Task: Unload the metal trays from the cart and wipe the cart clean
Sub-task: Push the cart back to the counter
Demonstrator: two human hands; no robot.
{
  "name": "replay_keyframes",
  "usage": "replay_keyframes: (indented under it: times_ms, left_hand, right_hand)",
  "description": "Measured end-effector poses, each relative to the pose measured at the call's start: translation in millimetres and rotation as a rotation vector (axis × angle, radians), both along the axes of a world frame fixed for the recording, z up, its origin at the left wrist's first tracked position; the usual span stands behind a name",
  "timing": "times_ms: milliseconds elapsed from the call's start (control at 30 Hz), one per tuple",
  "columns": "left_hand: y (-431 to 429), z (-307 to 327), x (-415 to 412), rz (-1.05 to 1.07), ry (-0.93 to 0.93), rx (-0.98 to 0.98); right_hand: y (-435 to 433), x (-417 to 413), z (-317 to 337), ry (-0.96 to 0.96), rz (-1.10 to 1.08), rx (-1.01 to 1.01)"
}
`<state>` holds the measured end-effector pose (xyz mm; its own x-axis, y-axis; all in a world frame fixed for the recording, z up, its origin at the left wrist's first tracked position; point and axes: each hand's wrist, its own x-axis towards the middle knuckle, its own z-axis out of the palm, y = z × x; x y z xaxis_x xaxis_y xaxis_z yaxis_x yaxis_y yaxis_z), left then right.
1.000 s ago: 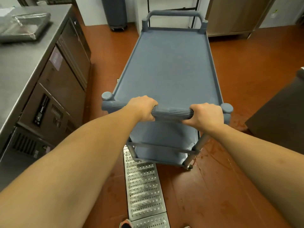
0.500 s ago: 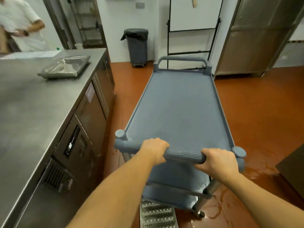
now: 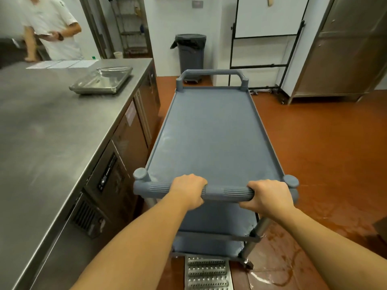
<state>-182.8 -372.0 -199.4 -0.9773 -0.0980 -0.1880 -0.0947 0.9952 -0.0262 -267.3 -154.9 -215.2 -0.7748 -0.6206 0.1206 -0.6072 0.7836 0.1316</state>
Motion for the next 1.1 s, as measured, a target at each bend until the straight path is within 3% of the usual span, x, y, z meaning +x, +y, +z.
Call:
replay_keyframes:
  times_ms: [267, 467, 1100]
  left_hand:
    - [-57, 2, 27, 0.071, -0.008, -0.015]
    - [-88, -3, 46, 0.055, 0.126, -0.048]
    - [-210, -10, 63, 0.079, 0.126, -0.025]
  right_hand:
    - [-63, 13, 1, -0.058, 0.083, -0.023]
    - [-99, 16, 3, -0.074, 0.137, -0.040]
    - [-215, 53, -1, -0.134, 0.075, -0.083]
